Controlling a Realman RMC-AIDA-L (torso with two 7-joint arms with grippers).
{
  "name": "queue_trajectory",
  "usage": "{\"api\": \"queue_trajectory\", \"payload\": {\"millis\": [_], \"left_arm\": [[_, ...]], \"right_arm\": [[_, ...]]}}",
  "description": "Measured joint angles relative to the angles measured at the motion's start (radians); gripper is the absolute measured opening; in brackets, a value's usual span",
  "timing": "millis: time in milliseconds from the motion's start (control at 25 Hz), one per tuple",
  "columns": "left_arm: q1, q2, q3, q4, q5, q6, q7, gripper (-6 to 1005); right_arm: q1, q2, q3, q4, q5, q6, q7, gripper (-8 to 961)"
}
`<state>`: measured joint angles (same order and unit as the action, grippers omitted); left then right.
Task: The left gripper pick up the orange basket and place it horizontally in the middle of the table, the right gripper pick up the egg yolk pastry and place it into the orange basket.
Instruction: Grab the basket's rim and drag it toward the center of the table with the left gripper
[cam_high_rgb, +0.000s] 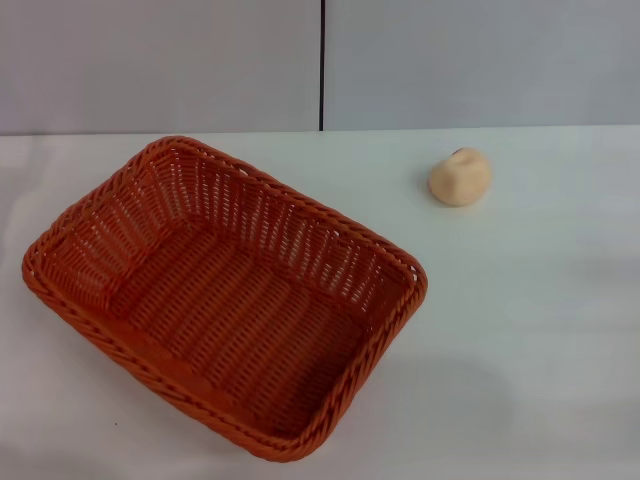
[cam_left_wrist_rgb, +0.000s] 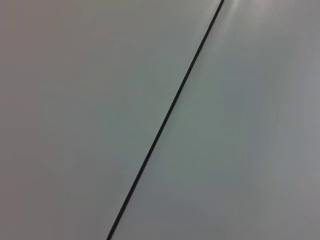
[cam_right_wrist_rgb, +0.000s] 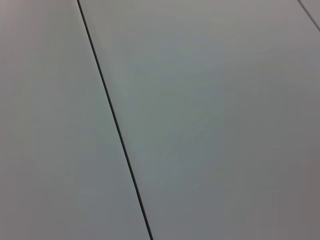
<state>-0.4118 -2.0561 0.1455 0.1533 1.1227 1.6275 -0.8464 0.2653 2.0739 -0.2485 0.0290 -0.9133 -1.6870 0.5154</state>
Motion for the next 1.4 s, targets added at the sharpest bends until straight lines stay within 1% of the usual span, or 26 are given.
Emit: {"api": "queue_trajectory", "payload": {"millis": [400,440,480,560,800,840,960,1000,1080,1120,1160,1280,1320,1360,1400], "left_arm": [[-0.001,0.001,0.007,0.006,0.015,0.004,-0.013,787],[-0.001,0.001,0.030,0.026,0.016,0.004,-0.037,785],[-0.001,0.001,0.030,0.026,0.016,0.004,-0.037,783],[-0.001,0.002,0.075,0.062,0.016,0.002,-0.085,780],[0.005,0.010,0.291,0.265,0.017,-0.025,-0.283,771],[0.008,0.018,0.352,0.319,0.017,-0.043,-0.332,770],[0.012,0.048,0.469,0.397,0.021,-0.081,-0.427,765],[0.011,0.066,0.523,0.427,0.033,-0.095,-0.478,763],[0.000,0.094,0.588,0.474,0.085,-0.109,-0.570,760],[-0.013,0.108,0.612,0.507,0.139,-0.116,-0.628,759],[-0.024,0.115,0.623,0.536,0.187,-0.121,-0.673,757],[-0.065,0.121,0.630,0.648,0.387,-0.129,-0.813,753],[-0.083,0.119,0.631,0.699,0.478,-0.129,-0.865,751],[-0.094,0.116,0.630,0.726,0.533,-0.129,-0.892,750],[-0.113,0.109,0.628,0.764,0.616,-0.129,-0.931,748]], "right_arm": [[0.000,0.000,-0.007,0.000,-0.002,0.015,0.010,540],[0.000,0.000,-0.007,0.000,-0.002,0.017,0.011,539],[0.000,0.000,-0.007,0.000,-0.003,0.020,0.011,539],[0.001,0.000,-0.008,0.001,-0.003,0.024,0.012,538],[0.004,0.002,-0.010,0.010,-0.004,0.027,0.012,536],[0.004,0.002,-0.011,0.012,-0.004,0.028,0.012,536],[0.004,0.003,-0.011,0.013,-0.005,0.030,0.012,535],[0.003,0.003,-0.011,0.013,-0.006,0.031,0.012,534],[0.002,0.003,-0.011,0.014,-0.006,0.031,0.012,534],[0.002,0.003,-0.011,0.014,-0.006,0.032,0.013,533],[0.002,0.003,-0.011,0.014,-0.006,0.033,0.016,533],[0.002,0.003,-0.011,0.014,-0.006,0.041,0.031,532],[0.002,0.003,-0.011,0.014,-0.006,0.043,0.034,532],[0.003,0.003,-0.011,0.014,-0.006,0.046,0.035,531],[0.003,0.003,-0.011,0.014,-0.006,0.048,0.035,531]]}}
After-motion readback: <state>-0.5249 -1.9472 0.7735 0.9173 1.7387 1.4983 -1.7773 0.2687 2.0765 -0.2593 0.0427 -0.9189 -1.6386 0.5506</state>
